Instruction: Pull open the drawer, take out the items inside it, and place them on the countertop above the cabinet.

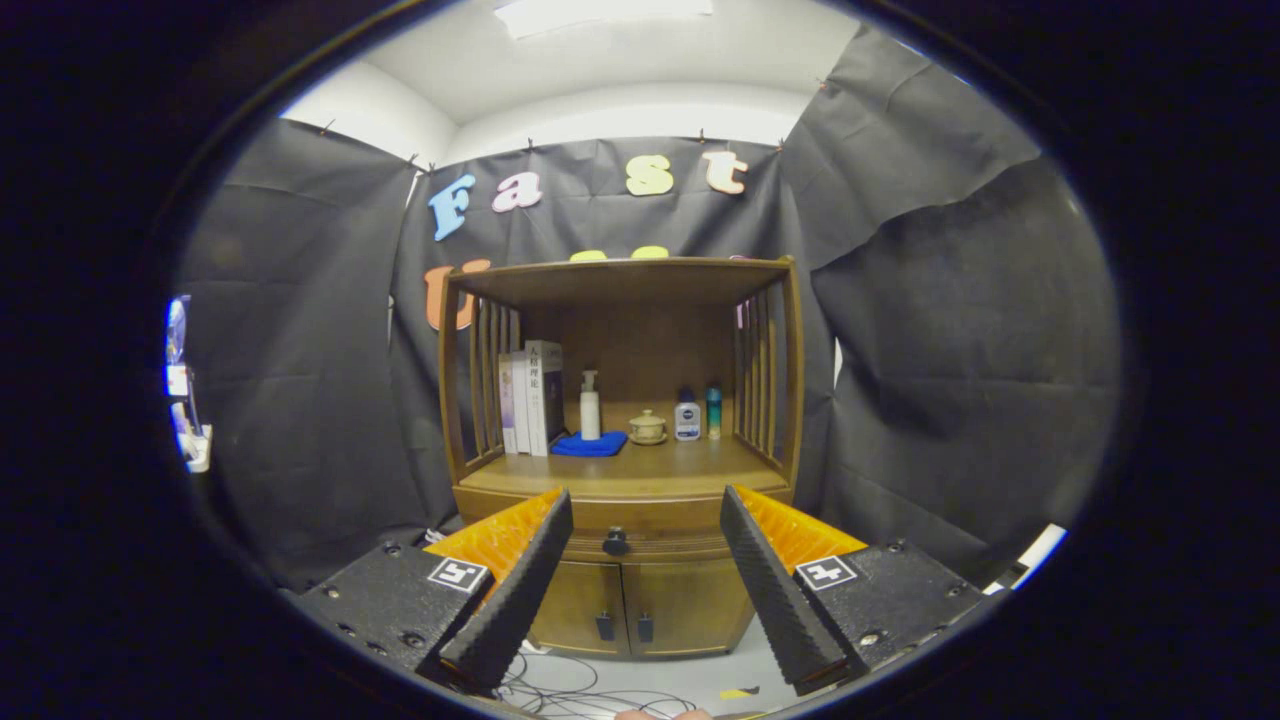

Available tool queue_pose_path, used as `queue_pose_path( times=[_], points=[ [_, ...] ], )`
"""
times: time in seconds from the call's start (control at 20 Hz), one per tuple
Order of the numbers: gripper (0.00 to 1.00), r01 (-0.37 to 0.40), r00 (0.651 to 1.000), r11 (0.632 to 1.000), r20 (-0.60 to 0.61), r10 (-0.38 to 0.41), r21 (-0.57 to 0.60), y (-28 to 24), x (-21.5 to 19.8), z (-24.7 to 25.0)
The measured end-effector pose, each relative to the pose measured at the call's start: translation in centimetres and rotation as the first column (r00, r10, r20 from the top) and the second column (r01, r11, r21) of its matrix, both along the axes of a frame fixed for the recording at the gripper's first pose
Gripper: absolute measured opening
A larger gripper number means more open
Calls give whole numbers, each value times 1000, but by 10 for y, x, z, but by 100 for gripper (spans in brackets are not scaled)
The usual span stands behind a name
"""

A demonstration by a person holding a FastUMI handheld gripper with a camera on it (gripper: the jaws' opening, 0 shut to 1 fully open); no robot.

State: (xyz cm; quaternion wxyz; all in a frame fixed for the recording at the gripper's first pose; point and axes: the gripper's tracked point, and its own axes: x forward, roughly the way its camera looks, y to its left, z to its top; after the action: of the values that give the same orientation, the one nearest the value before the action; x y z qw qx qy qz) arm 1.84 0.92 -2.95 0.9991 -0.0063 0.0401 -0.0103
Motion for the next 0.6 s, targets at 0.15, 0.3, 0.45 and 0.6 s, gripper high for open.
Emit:
queue_pose_path(
  times=[0.15,0.3,0.45,0.6],
  points=[
    [97,-8,1000,1000,-26,8,-3,4,7,-14],
    [97,-27,998,1000,-57,26,-6,11,19,-32],
    [97,-47,994,999,-97,45,-17,18,40,-61],
    [97,-48,988,999,-146,45,-16,20,73,-92]
  ],
)
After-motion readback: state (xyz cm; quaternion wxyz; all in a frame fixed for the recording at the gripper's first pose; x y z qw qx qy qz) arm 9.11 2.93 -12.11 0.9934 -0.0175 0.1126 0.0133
